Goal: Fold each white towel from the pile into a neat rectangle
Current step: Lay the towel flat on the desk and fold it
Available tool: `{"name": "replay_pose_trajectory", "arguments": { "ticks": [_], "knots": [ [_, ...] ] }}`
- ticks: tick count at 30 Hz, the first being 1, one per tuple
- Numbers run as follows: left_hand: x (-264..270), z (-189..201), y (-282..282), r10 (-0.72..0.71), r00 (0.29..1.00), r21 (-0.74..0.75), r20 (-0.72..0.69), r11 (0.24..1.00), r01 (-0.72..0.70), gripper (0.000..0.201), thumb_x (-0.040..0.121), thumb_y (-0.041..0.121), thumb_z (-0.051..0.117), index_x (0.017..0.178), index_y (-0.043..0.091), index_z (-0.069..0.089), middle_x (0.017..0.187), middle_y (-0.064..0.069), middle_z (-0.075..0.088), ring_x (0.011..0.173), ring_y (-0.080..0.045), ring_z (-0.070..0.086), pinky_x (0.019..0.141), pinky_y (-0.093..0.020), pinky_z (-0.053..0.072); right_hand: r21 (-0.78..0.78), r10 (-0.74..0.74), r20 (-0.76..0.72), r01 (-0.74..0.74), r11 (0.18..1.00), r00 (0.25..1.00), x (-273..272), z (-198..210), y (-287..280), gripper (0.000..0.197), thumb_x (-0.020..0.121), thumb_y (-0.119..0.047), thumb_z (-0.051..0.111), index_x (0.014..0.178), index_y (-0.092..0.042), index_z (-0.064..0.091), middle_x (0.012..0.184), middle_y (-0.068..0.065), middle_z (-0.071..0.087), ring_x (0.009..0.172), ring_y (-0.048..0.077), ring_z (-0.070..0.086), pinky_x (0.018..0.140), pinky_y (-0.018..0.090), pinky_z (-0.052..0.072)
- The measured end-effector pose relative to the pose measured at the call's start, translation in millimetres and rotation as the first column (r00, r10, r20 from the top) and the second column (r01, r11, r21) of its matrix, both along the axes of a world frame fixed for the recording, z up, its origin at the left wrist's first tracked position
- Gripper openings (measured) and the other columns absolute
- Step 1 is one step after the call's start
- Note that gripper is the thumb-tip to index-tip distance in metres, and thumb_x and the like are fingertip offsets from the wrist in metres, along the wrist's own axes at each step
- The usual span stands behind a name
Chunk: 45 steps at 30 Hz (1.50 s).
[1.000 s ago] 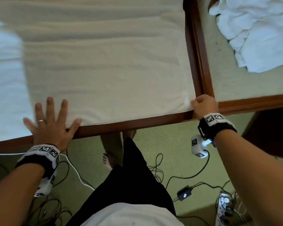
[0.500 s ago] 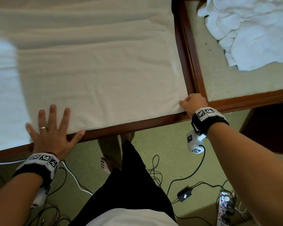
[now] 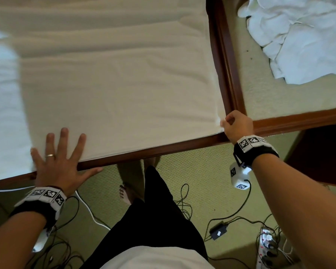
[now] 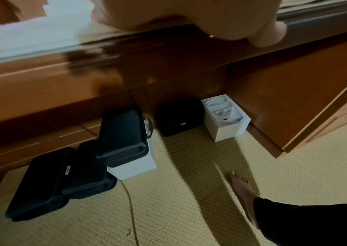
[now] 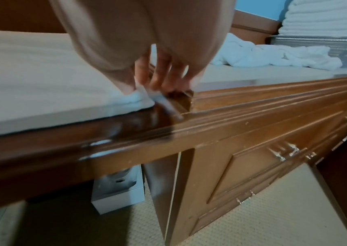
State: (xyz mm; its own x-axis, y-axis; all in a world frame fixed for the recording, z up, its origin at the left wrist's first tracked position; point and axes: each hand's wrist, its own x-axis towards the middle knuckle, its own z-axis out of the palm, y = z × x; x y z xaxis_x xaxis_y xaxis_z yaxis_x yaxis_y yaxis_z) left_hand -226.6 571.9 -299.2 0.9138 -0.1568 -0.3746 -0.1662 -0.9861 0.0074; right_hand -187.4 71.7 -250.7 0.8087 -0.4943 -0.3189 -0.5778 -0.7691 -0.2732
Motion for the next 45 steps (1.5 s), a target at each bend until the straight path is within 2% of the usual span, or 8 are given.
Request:
{"name": "replay_pose_trajectory", "arguments": {
  "ticks": [5, 10, 15, 19, 28, 31, 38, 45],
  "knots": [
    [-6.5, -8.1, 3.5, -0.009, 0.999, -0.021, 0.037, 1.000, 0.009, 0.106, 0.072, 0.095, 0.018, 0.160, 0.037, 0.005, 0.168, -0.001, -0.014, 0.150, -0.027, -0.017, 0.114, -0.066, -0.002, -0.135, 0.392, 0.131, -0.375, 0.917, 0.911, -18.6, 3.3, 43.2, 0.070, 0.077, -0.038, 0.062, 0.142, -0.019, 0.044, 0.147, 0.012, 0.035, 0.131, 0.036, 0.036, 0.101, 0.052, 0.037],
    [-11.6, -6.7, 15.4, -0.044, 0.998, -0.005, 0.051, 0.999, 0.045, 0.096, 0.080, 0.081, 0.040, 0.158, 0.042, 0.000, 0.169, -0.001, -0.002, 0.152, -0.033, -0.002, 0.105, -0.076, 0.019, -0.100, 0.779, -0.254, -0.816, 0.569, 0.574, -32.3, -22.8, 88.3, 0.114, 0.077, -0.083, 0.050, 0.153, -0.037, -0.021, 0.158, 0.006, -0.036, 0.148, 0.038, -0.023, 0.119, 0.058, 0.003],
    [-27.5, 1.7, 19.6, -0.098, 0.990, -0.035, 0.106, 0.994, 0.102, 0.089, 0.082, 0.037, 0.074, 0.156, 0.037, 0.024, 0.165, -0.005, 0.024, 0.143, -0.045, 0.032, 0.098, -0.075, 0.030, -0.230, 0.788, -0.135, -0.793, 0.564, 0.600, -62.3, -37.6, 85.2, 0.080, 0.087, -0.028, 0.071, 0.154, -0.021, 0.028, 0.160, 0.022, 0.021, 0.143, 0.052, 0.025, 0.106, 0.061, 0.038],
    [-42.0, 9.5, 42.8, -0.077, 0.992, -0.007, 0.096, 0.997, 0.078, 0.104, 0.068, 0.002, 0.082, 0.155, 0.027, 0.031, 0.159, -0.012, 0.035, 0.136, -0.047, 0.040, 0.099, -0.074, 0.031, -0.274, 0.784, 0.024, -0.750, 0.602, 0.621, -64.8, -20.9, 80.9, 0.052, 0.079, -0.010, 0.036, 0.123, -0.007, 0.063, 0.142, 0.018, 0.054, 0.125, 0.045, 0.054, 0.090, 0.053, 0.048],
    [-15.5, 74.8, 76.1, 0.331, 0.910, -0.012, -0.250, 0.938, -0.345, 0.032, 0.088, -0.008, 0.052, 0.100, 0.014, 0.072, 0.111, -0.017, 0.070, 0.090, -0.033, 0.063, 0.080, -0.036, 0.052, -0.158, 0.545, -0.495, -0.687, 0.709, 0.676, -29.4, 36.2, 101.5, 0.021, 0.090, -0.015, 0.054, 0.109, -0.015, 0.063, 0.111, 0.010, 0.065, 0.102, 0.032, 0.065, 0.085, 0.037, 0.050],
    [-14.0, 97.4, 74.0, 0.287, 0.843, 0.025, -0.456, 0.950, -0.310, 0.031, 0.094, -0.009, 0.041, 0.109, -0.006, 0.068, 0.114, -0.024, 0.068, 0.110, -0.039, 0.063, 0.080, -0.033, 0.049, -0.053, 0.503, -0.573, -0.642, 0.765, 0.647, -35.1, 44.2, 95.1, 0.029, 0.090, -0.017, 0.054, 0.117, -0.016, 0.065, 0.120, 0.011, 0.066, 0.107, 0.031, 0.065, 0.090, 0.036, 0.053],
    [24.9, 120.9, 95.0, 0.307, 0.916, -0.088, -0.258, 0.937, -0.338, 0.037, 0.096, 0.001, 0.043, 0.063, 0.013, 0.051, 0.066, -0.013, 0.056, 0.069, -0.033, 0.058, 0.063, -0.032, 0.038, -0.150, 0.477, -0.486, -0.608, 0.779, 0.732, 4.3, 82.9, 91.5, 0.019, 0.090, -0.009, 0.046, 0.100, -0.013, 0.063, 0.106, 0.010, 0.067, 0.090, 0.029, 0.064, 0.078, 0.035, 0.052],
    [108.5, 125.5, 101.1, 0.397, 0.908, -0.125, -0.130, 0.902, -0.413, 0.031, 0.102, 0.016, 0.048, 0.128, 0.013, 0.066, 0.134, -0.023, 0.058, 0.114, -0.043, 0.059, 0.095, -0.045, 0.051, -0.256, 0.459, -0.338, -0.550, 0.795, 0.822, 73.8, 106.9, 91.0, 0.018, 0.088, -0.004, 0.049, 0.095, -0.011, 0.064, 0.096, 0.013, 0.065, 0.082, 0.033, 0.060, 0.077, 0.039, 0.054]
  ]
}}
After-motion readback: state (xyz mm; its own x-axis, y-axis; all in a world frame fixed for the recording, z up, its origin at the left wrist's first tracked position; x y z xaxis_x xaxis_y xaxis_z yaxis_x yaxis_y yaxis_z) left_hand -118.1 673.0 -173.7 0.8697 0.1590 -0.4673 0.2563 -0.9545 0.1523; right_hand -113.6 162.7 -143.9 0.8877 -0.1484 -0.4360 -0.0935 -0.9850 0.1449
